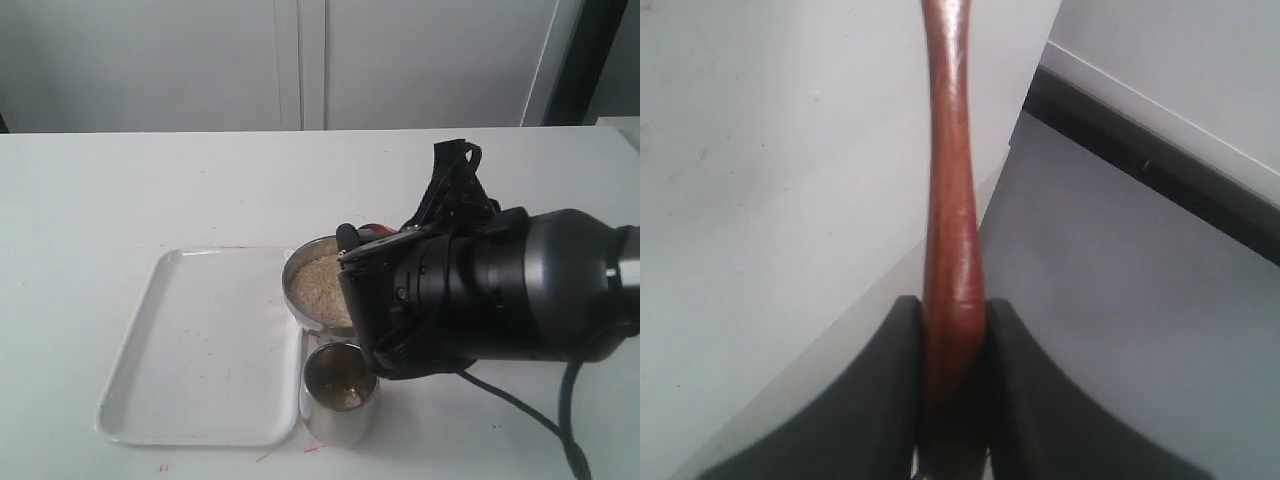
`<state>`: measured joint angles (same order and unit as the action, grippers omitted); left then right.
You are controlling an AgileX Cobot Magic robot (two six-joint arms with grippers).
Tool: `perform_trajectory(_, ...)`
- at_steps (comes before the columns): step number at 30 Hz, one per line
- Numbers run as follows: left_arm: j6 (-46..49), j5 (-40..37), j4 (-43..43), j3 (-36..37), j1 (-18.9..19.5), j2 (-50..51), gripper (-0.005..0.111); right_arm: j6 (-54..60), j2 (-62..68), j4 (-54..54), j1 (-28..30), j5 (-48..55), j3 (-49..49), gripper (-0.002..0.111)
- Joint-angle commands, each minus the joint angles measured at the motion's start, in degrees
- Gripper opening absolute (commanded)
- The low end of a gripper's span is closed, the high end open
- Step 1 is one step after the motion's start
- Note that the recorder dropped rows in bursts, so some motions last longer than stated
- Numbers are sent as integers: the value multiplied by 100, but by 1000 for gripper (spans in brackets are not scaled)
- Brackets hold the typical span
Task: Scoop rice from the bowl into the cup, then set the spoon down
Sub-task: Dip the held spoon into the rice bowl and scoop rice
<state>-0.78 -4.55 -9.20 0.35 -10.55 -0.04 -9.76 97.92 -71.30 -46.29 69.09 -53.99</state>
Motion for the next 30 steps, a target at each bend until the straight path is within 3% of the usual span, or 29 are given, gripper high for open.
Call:
perform_trajectory(1, -28, 17, -58, -35, -20, 4, 14, 50, 299, -24, 28, -43, -260, 0)
perform_trajectory(30, -28, 17, -58, -35, -20, 4, 14, 205, 734, 346, 65, -128, -488, 0)
